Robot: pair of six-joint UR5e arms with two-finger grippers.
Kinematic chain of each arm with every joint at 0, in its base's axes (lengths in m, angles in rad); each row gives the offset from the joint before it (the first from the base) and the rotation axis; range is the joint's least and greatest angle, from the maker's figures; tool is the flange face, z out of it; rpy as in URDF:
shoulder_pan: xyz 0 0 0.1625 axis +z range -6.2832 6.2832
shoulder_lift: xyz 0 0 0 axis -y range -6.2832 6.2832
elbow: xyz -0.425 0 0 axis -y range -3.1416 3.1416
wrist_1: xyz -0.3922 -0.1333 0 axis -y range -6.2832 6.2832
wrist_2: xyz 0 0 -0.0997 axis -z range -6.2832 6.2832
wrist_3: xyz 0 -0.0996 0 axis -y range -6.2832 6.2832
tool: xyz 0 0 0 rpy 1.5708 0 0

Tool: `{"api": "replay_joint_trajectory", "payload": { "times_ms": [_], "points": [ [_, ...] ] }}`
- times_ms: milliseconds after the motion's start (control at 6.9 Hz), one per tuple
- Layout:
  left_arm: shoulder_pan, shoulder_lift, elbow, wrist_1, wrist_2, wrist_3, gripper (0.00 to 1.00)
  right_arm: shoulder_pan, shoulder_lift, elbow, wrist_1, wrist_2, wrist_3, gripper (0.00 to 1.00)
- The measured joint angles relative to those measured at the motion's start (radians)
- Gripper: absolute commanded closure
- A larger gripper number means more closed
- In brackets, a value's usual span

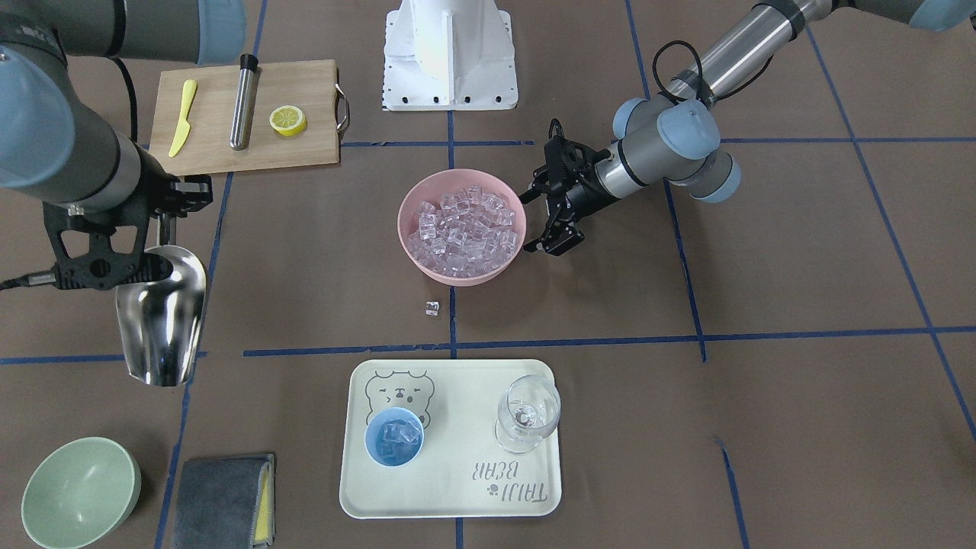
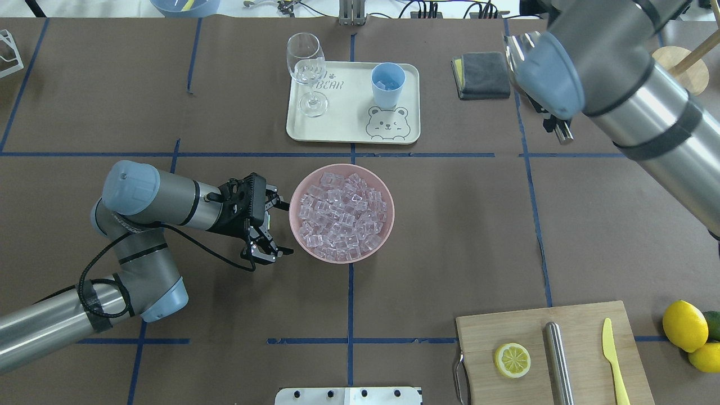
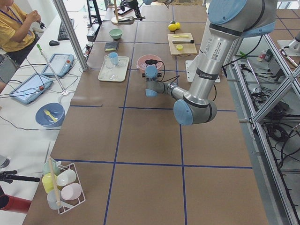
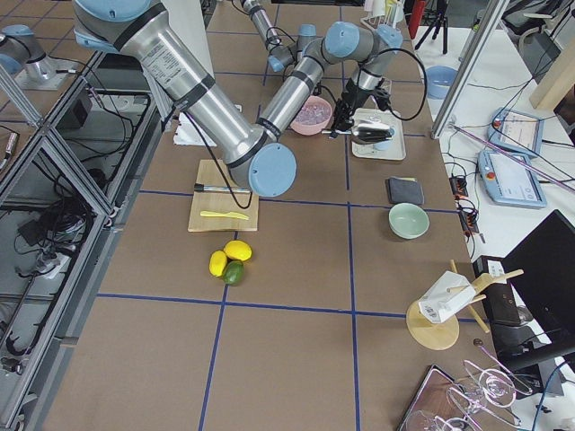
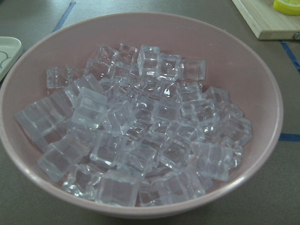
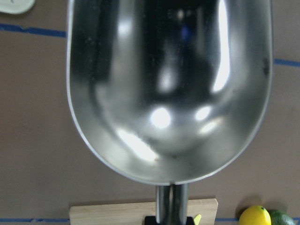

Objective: Put ice in cup with scoop
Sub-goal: 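Carry the empty scoop with the right gripper back toward its spot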

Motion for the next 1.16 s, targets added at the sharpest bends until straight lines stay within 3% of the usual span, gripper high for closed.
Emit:
{"api": "replay_joint_trajectory", "payload": {
  "times_ms": [290,580,870,1159],
  "points": [
    [0.0,0.0,0.0,0.0,0.0,0.0,0.0,-0.065,-0.223,0.158,0.089,-0.023,0.129,1.0],
    [0.002,0.002,0.0,0.0,0.0,0.0,0.0,-0.143,-0.408,0.187,0.302,-0.043,0.245,1.0],
    [0.004,0.007,0.0,0.0,0.0,0.001,0.0,-0.246,-0.484,0.181,0.41,-0.066,0.405,1.0],
    [0.006,0.011,0.001,0.0,0.0,0.002,0.0,-0.31,-0.516,0.164,0.431,-0.09,0.466,1.0]
  ]
}}
